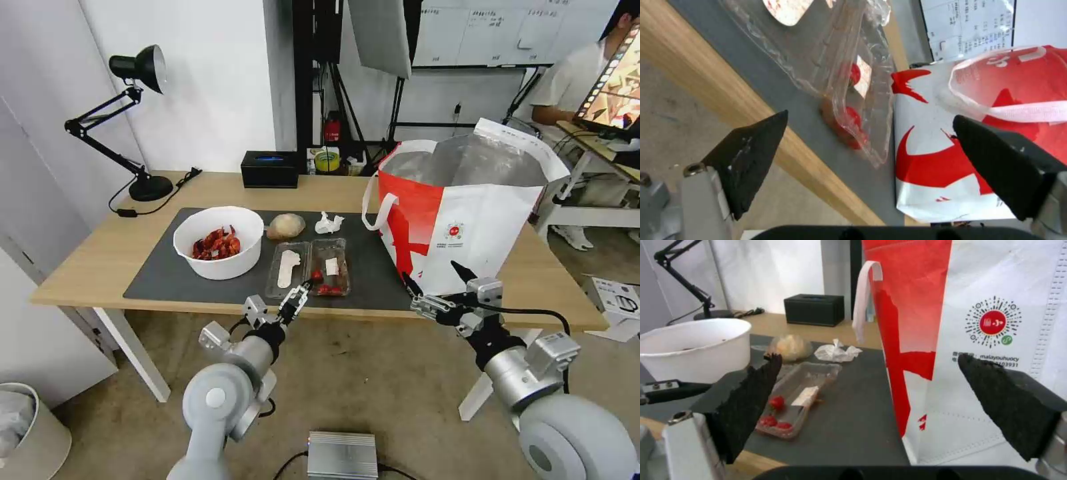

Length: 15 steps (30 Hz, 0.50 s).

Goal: Pick up the trash from the table and place it into the takeout bag.

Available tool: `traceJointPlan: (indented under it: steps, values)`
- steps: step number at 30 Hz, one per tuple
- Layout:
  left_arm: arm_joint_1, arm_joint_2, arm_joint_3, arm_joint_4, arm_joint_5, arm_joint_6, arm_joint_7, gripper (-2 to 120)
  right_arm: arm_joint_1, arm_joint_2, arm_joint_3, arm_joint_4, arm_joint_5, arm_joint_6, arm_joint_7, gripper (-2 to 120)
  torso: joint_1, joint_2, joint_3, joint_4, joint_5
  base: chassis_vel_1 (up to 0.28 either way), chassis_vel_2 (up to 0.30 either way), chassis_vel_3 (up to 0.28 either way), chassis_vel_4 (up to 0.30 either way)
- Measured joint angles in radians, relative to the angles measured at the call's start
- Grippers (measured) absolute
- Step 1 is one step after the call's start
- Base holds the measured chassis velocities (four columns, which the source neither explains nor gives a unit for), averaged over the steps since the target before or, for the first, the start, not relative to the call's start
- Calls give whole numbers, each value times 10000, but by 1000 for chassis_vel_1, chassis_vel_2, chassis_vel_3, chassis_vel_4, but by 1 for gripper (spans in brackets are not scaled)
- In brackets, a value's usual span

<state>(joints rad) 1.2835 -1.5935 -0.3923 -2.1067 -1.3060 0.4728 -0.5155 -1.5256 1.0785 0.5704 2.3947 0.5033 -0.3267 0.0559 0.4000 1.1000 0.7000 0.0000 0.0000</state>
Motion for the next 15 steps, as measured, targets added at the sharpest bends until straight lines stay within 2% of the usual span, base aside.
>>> traceJointPlan:
  steps: [3,15]
  values:
    - [-129,-2,-2,91,-146,-33,-179,100,-2,10,-12,-11,-2,0,12,100,1,0,0,0,0,0,0,0,0]
    - [-552,-3,14,425,-234,-185,-267,100,-160,25,18,-18,-22,-1,24,100,0,0,0,0,0,0,0,0,0]
